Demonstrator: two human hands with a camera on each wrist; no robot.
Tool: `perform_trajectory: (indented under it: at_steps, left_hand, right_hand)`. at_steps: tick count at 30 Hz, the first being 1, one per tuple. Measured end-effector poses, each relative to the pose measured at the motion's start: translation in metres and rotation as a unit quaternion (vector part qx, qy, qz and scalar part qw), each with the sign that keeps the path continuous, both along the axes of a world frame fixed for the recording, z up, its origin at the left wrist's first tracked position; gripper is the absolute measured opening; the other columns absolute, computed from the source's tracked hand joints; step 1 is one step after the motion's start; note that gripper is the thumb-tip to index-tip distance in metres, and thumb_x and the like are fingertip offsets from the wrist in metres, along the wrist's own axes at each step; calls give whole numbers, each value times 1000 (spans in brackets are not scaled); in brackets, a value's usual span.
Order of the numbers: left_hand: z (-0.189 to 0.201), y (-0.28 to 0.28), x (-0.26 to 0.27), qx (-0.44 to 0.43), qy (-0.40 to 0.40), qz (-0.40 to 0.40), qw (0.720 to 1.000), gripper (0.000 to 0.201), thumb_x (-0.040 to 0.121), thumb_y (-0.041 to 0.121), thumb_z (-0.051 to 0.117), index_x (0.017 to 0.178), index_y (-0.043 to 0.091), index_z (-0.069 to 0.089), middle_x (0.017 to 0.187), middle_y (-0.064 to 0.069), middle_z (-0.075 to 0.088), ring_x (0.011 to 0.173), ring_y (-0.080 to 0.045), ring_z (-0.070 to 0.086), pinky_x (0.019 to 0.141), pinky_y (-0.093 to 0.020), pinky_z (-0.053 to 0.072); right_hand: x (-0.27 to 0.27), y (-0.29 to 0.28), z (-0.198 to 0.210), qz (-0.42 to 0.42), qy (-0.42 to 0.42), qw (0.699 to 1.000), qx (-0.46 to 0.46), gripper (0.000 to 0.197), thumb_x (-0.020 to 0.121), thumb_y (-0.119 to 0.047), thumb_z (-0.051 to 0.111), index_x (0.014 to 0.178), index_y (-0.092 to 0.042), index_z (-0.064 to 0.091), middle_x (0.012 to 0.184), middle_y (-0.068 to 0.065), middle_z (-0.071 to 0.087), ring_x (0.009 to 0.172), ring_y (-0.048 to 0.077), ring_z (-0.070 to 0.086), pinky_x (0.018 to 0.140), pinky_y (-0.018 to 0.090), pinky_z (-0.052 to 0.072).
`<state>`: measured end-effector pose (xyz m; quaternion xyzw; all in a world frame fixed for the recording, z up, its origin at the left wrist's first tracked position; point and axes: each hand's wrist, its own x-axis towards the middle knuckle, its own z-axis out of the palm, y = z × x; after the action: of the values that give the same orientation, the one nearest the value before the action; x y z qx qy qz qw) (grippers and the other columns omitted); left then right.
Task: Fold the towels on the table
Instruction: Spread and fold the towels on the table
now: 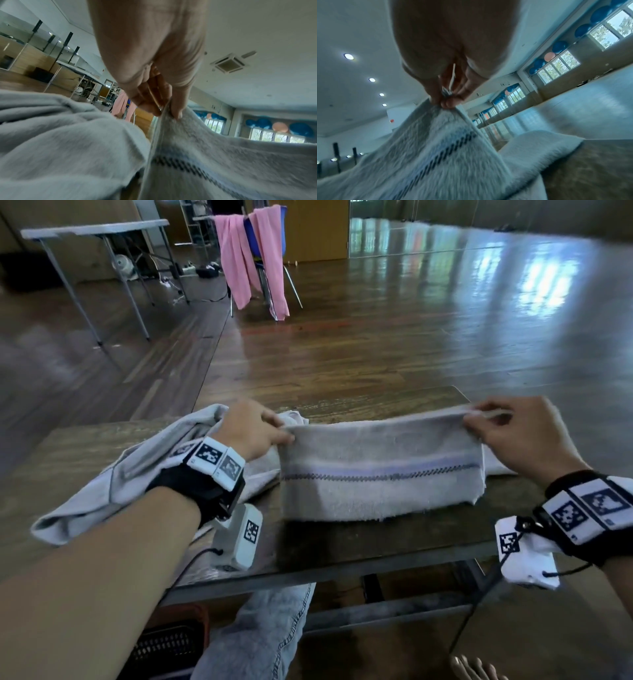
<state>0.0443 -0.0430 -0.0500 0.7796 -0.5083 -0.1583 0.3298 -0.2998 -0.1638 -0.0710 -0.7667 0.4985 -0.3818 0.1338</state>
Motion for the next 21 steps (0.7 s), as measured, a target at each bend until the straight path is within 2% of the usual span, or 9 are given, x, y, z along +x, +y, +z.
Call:
perform_trajectory:
  at_steps: [2, 3, 7, 10, 12, 14, 16, 18, 21]
  left_hand:
    - [22, 6, -3, -123, -4, 3, 992, 10, 74, 13, 84, 75, 19, 76, 73, 3, 71, 67, -13, 64, 69, -29, 55]
    - [30, 10, -4, -185, -21, 2, 982, 9, 75, 12, 83, 82, 16, 78, 80, 2, 72, 72, -14, 65, 71, -26, 55]
    - [40, 29, -12, -301, -70, -12, 951, 17, 76, 9, 81, 93, 9, 78, 92, 3, 71, 80, -8, 63, 74, -9, 48]
    - [11, 49, -19, -236, -66, -23, 969, 17, 78, 12, 81, 94, 14, 77, 88, 4, 72, 70, -1, 59, 65, -4, 44]
    - [-17, 60, -24, -136, -46, -39, 989, 15, 77, 14, 81, 90, 20, 76, 81, 4, 72, 62, 3, 57, 59, -7, 42]
    - [-42, 68, -27, -11, 22, -71, 997, 16, 74, 12, 84, 82, 20, 74, 77, -1, 71, 62, -5, 56, 64, -18, 45]
    - [-62, 75, -31, 71, 89, -81, 990, 22, 68, 15, 89, 83, 15, 72, 77, -5, 67, 64, -9, 54, 66, -19, 45]
    - [-75, 77, -36, 62, 118, -41, 990, 30, 69, 23, 89, 90, 14, 70, 85, -2, 66, 73, -9, 57, 70, -16, 49]
    - [-83, 76, -44, 38, 71, 68, 994, 36, 79, 39, 79, 98, 13, 63, 96, 0, 66, 90, -18, 62, 83, -34, 52]
  right_hand:
    - [3, 6, 12, 19, -100, 992, -75, 12, 89, -26, 74, 102, -28, 73, 83, -4, 69, 68, 0, 65, 63, 9, 50]
    - [2, 10, 18, 38, -146, 983, -103, 13, 90, -24, 73, 103, -27, 72, 89, -2, 70, 74, 1, 67, 68, 6, 51]
    - [-18, 20, 23, 81, -166, 973, -141, 18, 90, -22, 75, 106, -28, 72, 100, -7, 73, 87, 6, 70, 83, 15, 55]
    - [-42, 26, 5, 109, -84, 990, -11, 15, 83, -27, 79, 92, -39, 75, 88, -28, 74, 82, 0, 71, 74, 7, 51]
    - [-56, 25, -14, 134, 32, 985, 102, 18, 79, -21, 83, 83, -38, 76, 84, -25, 75, 82, 16, 74, 80, 22, 55]
    - [-64, 29, -29, 160, 120, 963, 182, 14, 78, -20, 85, 78, -33, 78, 80, -20, 76, 81, 8, 74, 89, 33, 55]
    - [-65, 33, -38, 155, 140, 957, 203, 8, 81, -26, 83, 75, -27, 79, 76, -17, 76, 74, -2, 70, 88, 37, 56]
    - [-63, 36, -47, 113, 141, 964, 193, 15, 83, -35, 79, 73, -24, 75, 74, -13, 74, 71, 1, 68, 80, 37, 56]
    - [-56, 43, -57, 64, 189, 960, 197, 31, 87, -49, 71, 75, -20, 70, 73, -6, 71, 73, 13, 66, 68, 33, 51]
